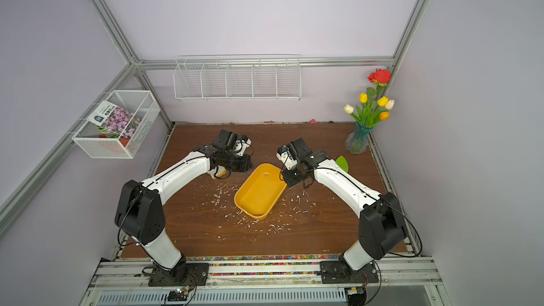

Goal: Take out the screws from the storage box
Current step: Place the screw at the center of the board.

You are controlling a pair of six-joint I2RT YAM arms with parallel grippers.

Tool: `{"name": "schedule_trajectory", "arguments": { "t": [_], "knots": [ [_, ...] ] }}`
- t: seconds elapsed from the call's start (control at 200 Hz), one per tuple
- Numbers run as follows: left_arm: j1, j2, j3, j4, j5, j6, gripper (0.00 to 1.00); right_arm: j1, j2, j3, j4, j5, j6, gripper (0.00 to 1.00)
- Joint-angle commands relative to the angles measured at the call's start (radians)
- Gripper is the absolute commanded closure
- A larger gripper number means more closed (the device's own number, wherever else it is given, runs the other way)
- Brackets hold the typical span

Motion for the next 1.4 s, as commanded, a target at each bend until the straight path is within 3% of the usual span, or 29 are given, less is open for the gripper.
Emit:
{"name": "schedule_trajectory", "arguments": {
  "t": [0.0,0.19,0.25,0.69,0.91,1.005,1.395],
  "knots": [
    [-0.037,0.032,0.046,-0.005,-0.034,0.06,0.88,-0.007,-0.026,-0.087,-0.009,0.014,0.044,1.0],
    [-0.108,0.171,0.119,-0.032,-0.093,0.1,0.89,-0.008,0.027,-0.142,0.02,0.036,0.079,1.0],
    [-0.117,0.198,0.133,-0.026,-0.104,0.108,0.85,-0.008,0.046,-0.151,0.033,0.034,0.086,1.0],
    [-0.128,0.318,0.168,-0.032,-0.126,0.086,0.77,0.0,0.176,-0.155,0.103,0.004,0.095,0.99],
    [-0.134,0.345,0.182,-0.044,-0.145,0.08,0.72,0.013,0.209,-0.132,0.085,0.007,0.091,0.9],
    [-0.134,0.346,0.187,-0.044,-0.141,0.081,0.71,0.013,0.198,-0.128,0.085,0.02,0.1,0.81],
    [-0.138,0.37,0.204,-0.039,-0.169,0.063,0.68,0.015,0.118,-0.06,0.049,0.052,0.091,0.74]
  ]
}}
